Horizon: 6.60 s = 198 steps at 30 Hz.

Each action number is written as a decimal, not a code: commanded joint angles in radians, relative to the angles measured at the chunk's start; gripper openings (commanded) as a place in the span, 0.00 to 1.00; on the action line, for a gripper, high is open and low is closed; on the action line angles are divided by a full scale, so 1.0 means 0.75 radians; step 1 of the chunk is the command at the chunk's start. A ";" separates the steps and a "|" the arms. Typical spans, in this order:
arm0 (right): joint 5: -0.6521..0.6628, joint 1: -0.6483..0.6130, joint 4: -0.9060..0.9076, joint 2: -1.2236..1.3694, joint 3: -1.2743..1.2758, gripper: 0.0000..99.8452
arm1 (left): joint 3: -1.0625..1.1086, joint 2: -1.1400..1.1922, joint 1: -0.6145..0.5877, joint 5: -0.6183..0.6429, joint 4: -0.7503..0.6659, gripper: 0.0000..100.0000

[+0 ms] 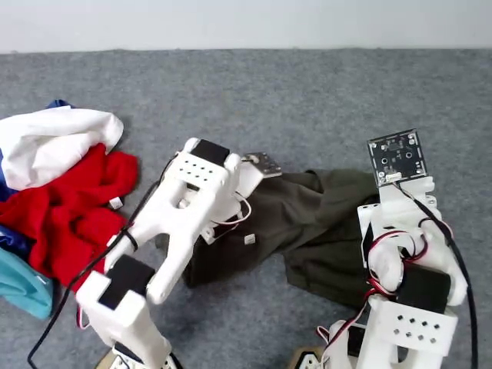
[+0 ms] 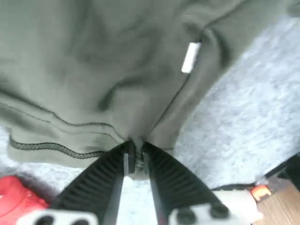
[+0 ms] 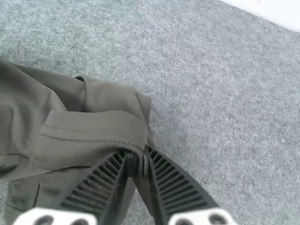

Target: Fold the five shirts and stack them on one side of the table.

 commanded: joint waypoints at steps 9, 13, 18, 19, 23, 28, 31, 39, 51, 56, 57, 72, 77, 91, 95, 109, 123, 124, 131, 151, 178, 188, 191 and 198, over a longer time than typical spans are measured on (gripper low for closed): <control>-0.010 0.003 0.009 -0.021 -0.006 0.01 | -0.097 -0.837 -0.119 0.084 0.041 0.02; -0.012 0.003 0.009 -0.021 -0.006 0.01 | -0.144 -1.076 -0.141 0.072 0.014 0.02; -0.010 0.003 0.024 -0.021 -0.006 0.01 | -0.130 -1.135 -0.129 0.027 0.039 0.02; -0.010 0.003 0.030 -0.021 -0.006 0.01 | -0.101 -1.137 -0.158 0.018 0.020 0.02; -0.008 0.003 0.034 -0.024 -0.008 0.01 | 0.050 -1.047 -0.321 0.006 -0.088 0.02; -0.014 0.003 0.032 -0.024 -0.182 0.01 | -0.062 -1.039 -0.352 0.117 -0.096 0.02; -0.016 0.003 0.044 -0.009 -0.444 0.01 | -0.275 -1.045 -0.366 0.192 -0.094 0.02; -0.098 0.003 0.056 0.132 -1.103 0.01 | -0.742 -1.009 -0.616 0.270 -0.092 0.02; -0.092 0.005 0.183 0.197 -1.911 0.01 | -1.304 -1.009 -0.655 0.270 -0.018 0.02; -0.092 0.005 0.208 0.189 -1.954 0.01 | -1.474 -1.009 -0.659 0.272 0.041 0.02; -0.092 0.005 0.208 0.189 -1.954 0.01 | -1.486 -1.009 -0.663 0.272 0.041 0.02; -0.096 -0.007 0.199 0.453 -1.620 0.01 | -0.774 -0.998 -0.663 0.262 -0.168 0.02; -0.092 -0.087 0.185 0.695 -1.598 0.01 | -0.447 -0.998 -0.689 0.262 -0.468 0.02; -0.100 -0.146 -0.607 1.566 -1.598 0.01 | -0.001 -0.516 -0.730 0.272 -1.399 0.02; -0.100 -0.154 -0.733 1.726 -1.600 0.01 | -0.130 -0.241 -0.739 0.272 -1.428 0.02; -0.092 -0.232 -0.697 2.010 -1.600 0.01 | -0.422 -0.014 -0.741 0.264 -1.076 0.02; -0.090 -0.204 0.379 1.519 -1.596 0.01 | -0.664 0.000 -0.720 -0.002 -0.266 0.02; -0.090 -0.210 0.441 1.515 -1.596 0.01 | -0.664 0.000 -0.720 -0.012 -0.243 0.02; -0.027 -0.204 0.746 1.505 -1.590 0.01 | -0.664 0.000 -0.720 -0.055 -0.074 0.02; 0.035 -0.202 0.498 0.944 -0.448 0.01 | -0.300 -0.008 -0.722 -0.102 0.039 0.02; 0.250 -0.202 0.431 0.893 -0.170 0.01 | -0.071 0.000 -0.716 -0.104 0.008 0.02; 0.260 -0.206 0.439 0.895 -0.164 0.01 | 0.024 0.000 -0.714 -0.102 0.002 0.02; 0.260 -0.210 0.439 0.897 -0.162 0.01 | 0.062 0.000 -0.714 -0.102 0.000 0.02; 0.260 -0.210 0.441 0.905 -0.160 0.01 | 0.093 0.000 -0.718 -0.102 0.000 0.02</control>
